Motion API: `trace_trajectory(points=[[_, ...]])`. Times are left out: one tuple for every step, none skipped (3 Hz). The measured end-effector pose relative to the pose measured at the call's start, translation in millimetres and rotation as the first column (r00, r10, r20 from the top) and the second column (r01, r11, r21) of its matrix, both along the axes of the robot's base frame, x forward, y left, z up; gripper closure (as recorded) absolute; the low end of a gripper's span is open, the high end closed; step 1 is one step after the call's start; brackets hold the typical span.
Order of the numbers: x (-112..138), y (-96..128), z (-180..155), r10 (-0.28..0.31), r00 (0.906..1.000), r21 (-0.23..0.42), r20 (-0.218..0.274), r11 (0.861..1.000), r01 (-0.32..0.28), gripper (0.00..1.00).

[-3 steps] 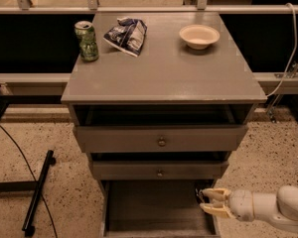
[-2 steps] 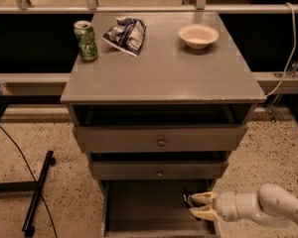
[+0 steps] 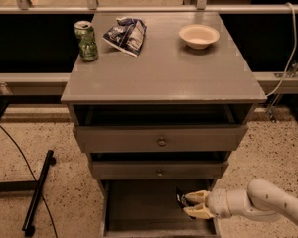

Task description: Place rxbar chocolate into bottom drawer

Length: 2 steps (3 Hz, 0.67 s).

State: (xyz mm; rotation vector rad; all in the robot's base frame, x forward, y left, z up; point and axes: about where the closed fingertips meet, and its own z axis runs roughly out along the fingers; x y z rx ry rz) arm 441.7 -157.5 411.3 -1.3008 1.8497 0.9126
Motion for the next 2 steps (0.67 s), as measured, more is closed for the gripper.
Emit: trace_trajectory(points=[[6, -5, -12, -0.047, 0.9969, 0.072, 0.063, 0.996, 0.043, 1.00], [21, -9, -34, -0.098, 0.9777, 0.174, 0.186, 0.983, 0.065, 1.00]])
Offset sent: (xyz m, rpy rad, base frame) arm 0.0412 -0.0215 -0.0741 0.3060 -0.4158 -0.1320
